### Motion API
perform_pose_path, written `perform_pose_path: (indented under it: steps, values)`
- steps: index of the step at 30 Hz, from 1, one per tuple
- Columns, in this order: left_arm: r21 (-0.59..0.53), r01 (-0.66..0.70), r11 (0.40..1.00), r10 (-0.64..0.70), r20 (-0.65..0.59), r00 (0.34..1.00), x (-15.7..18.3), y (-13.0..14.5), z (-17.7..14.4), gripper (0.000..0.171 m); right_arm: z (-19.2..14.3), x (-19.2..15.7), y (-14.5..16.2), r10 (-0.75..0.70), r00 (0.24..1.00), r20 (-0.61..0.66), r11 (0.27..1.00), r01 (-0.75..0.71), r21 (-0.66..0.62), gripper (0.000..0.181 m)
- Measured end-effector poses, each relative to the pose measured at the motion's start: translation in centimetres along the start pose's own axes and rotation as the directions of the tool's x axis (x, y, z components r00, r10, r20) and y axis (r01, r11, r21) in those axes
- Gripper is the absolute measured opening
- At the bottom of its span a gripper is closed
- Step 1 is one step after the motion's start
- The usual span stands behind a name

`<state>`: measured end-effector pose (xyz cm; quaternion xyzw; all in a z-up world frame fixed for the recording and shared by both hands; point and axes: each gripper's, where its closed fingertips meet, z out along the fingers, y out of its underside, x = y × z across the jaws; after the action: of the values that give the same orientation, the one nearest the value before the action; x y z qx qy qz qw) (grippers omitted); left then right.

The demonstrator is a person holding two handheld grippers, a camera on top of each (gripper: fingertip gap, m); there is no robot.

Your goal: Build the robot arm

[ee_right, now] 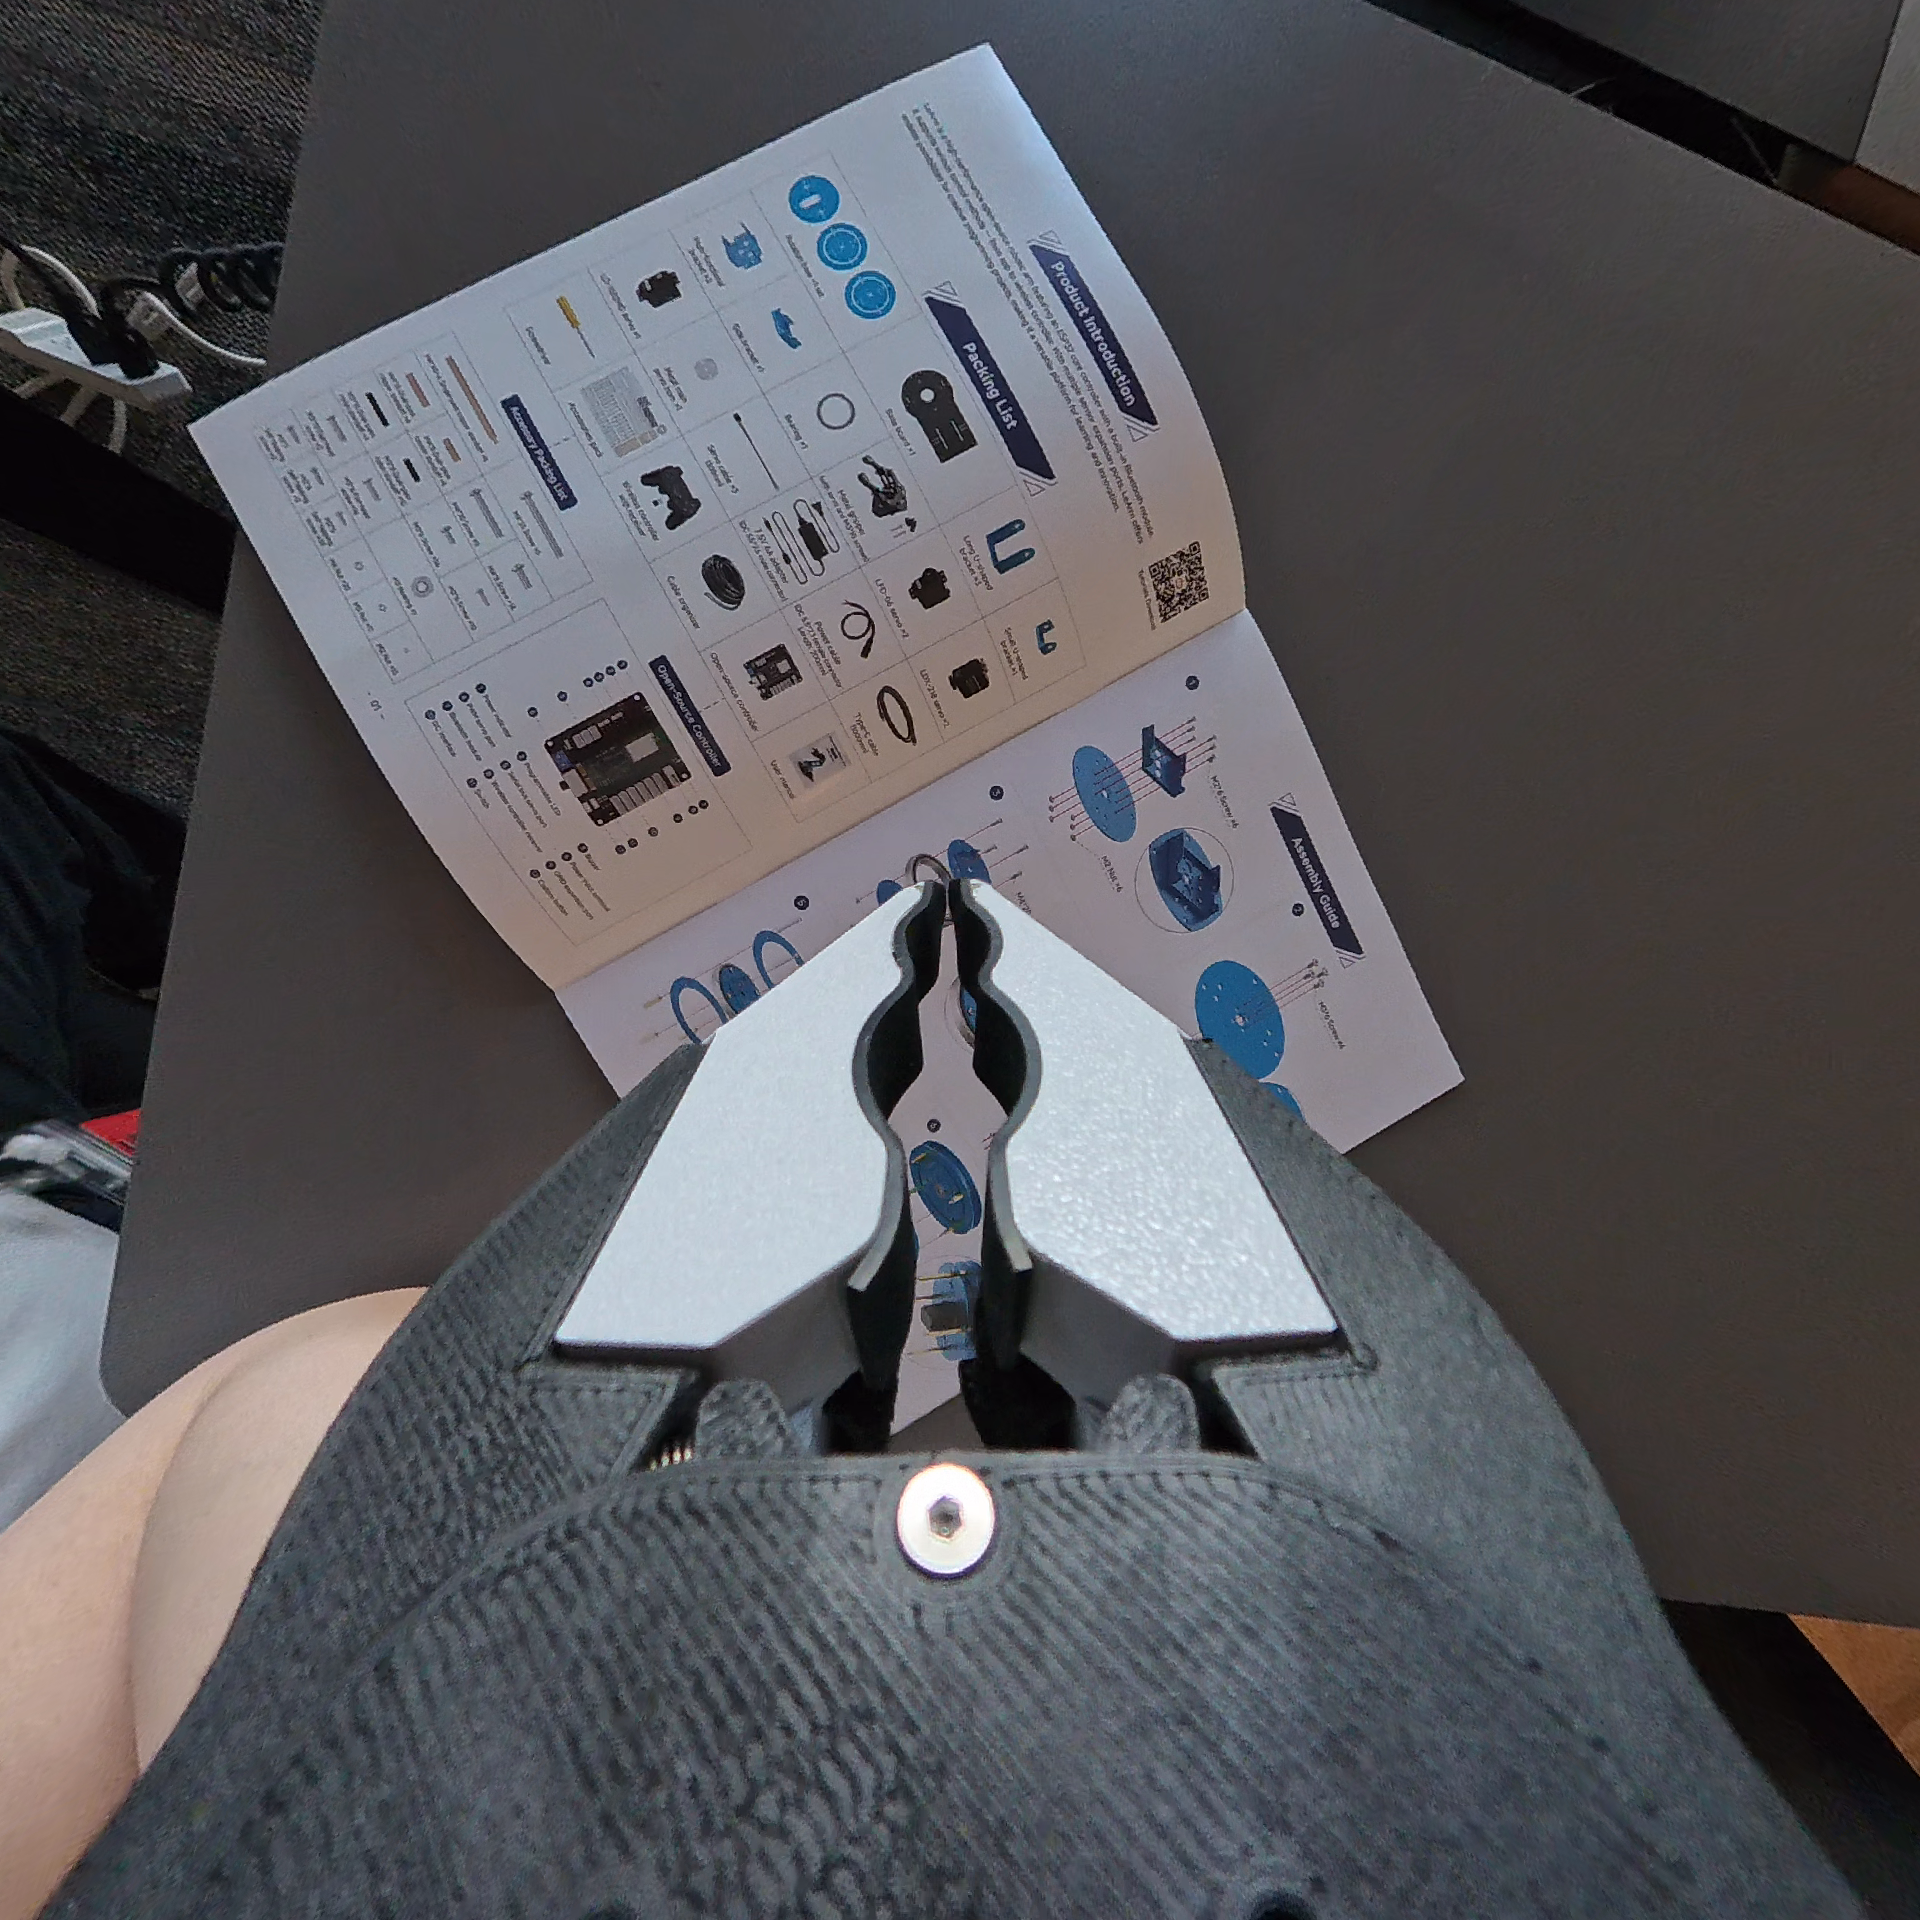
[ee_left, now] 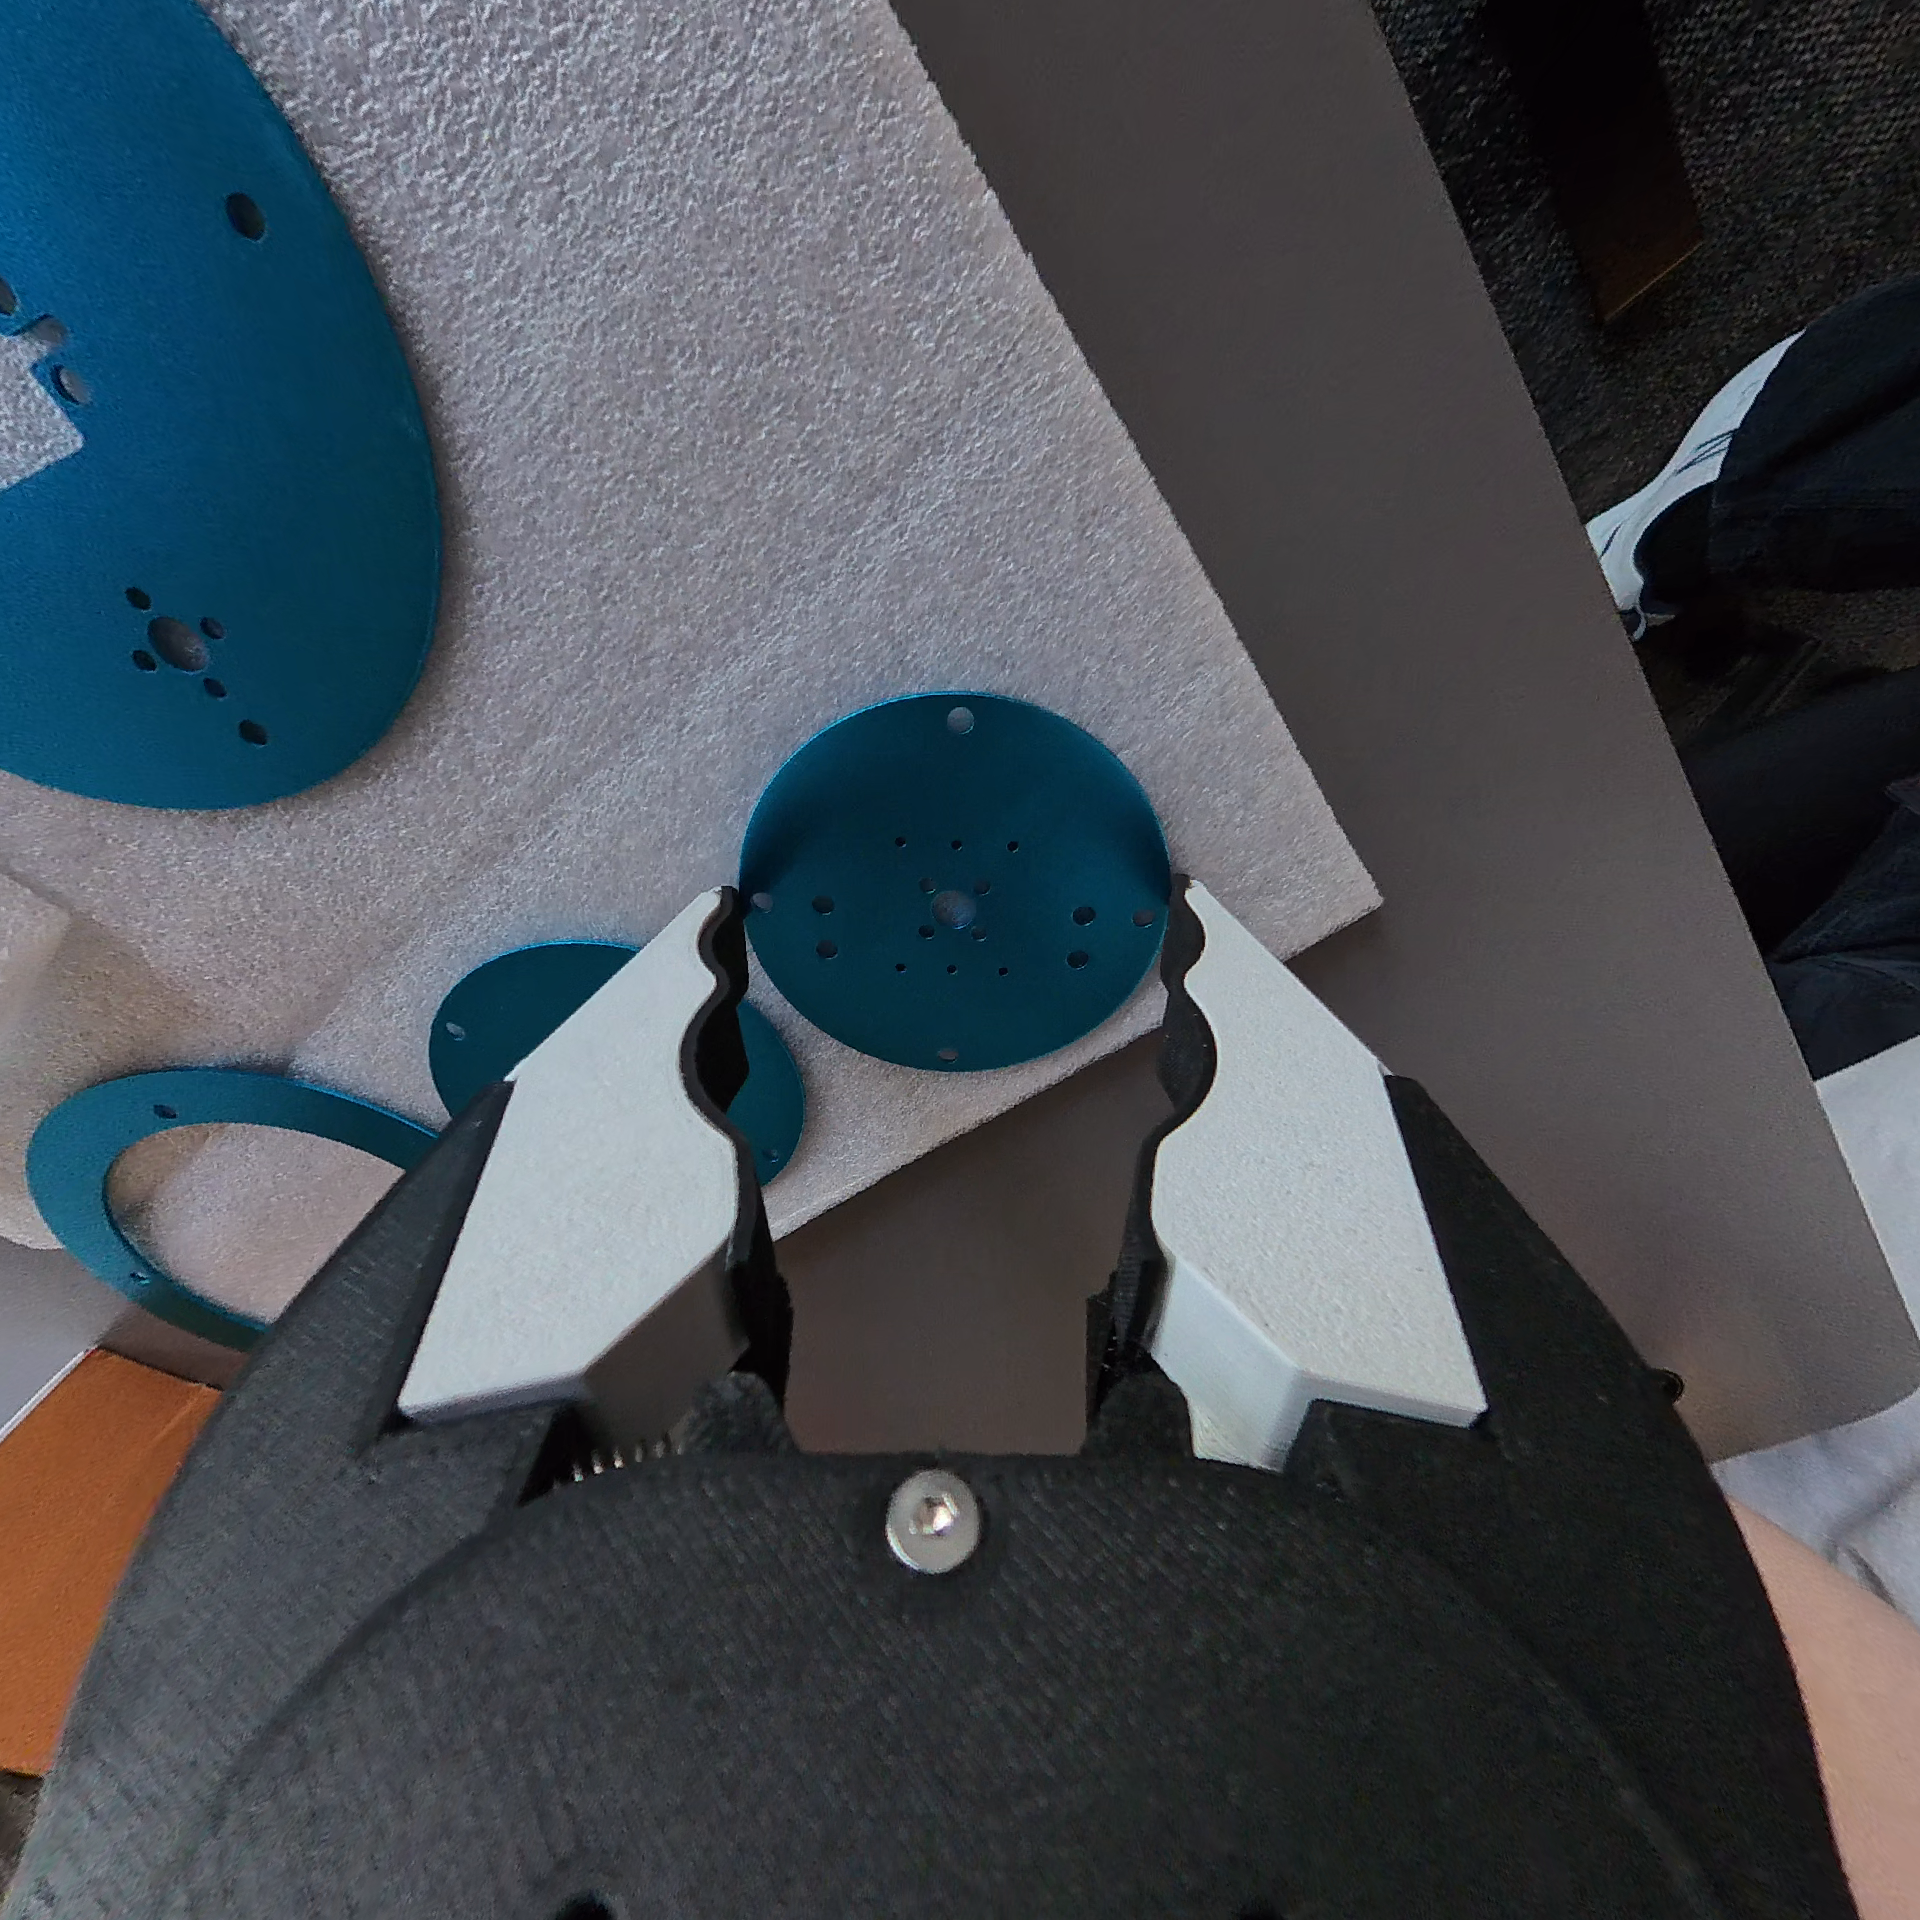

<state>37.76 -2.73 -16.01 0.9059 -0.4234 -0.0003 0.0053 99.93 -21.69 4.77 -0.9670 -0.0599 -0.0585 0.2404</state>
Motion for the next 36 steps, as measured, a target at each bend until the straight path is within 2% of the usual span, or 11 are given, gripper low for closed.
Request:
perform_pose_path:
  steps: [8,13,16,20,24,28,36]
  values:
    - [0.019,-0.025,1.0,0.024,0.017,1.0,-0.4,0.0,-0.4,0.08,0.2,-0.4,-0.3,-0.024,1.0,-0.007,1.0,0.024,-0.016,0.001]
    - [0.137,-0.059,0.989,0.059,0.001,0.998,-0.2,-1.1,-2.3,0.08,0.3,-0.6,-0.4,-0.036,0.999,0.001,0.999,0.036,-0.019,0.001]
    - [0.214,-0.08,0.974,0.095,-0.063,0.993,-0.6,-2.5,-4.0,0.08,0.4,-0.5,-0.4,-0.034,0.999,0.001,0.999,0.034,-0.021,0.001]
    - [0.124,-0.141,0.982,0.142,-0.002,0.99,-3.1,-3.4,-5.3,0.08,0.7,-1.1,-0.8,-0.064,0.998,0.028,0.998,0.064,-0.016,0.001]
    - [0.066,-0.282,0.957,0.282,0.01,0.959,-2.6,-4.3,-4.7,0.08,0.7,-1.2,-1.0,-0.074,0.997,0.037,0.997,0.074,-0.003,0.001]
    - [-0.001,-0.43,0.903,0.43,0.02,0.903,-1.9,-4.2,-3.5,0.08,0.5,-1.2,-0.9,-0.073,0.997,0.04,0.997,0.073,0.009,0.001]
    - [-0.129,-0.591,0.796,0.597,0.011,0.802,-1.5,-3.5,-1.2,0.08,0.4,-1.4,-0.9,-0.085,0.995,0.043,0.996,0.084,0.015,0.001]
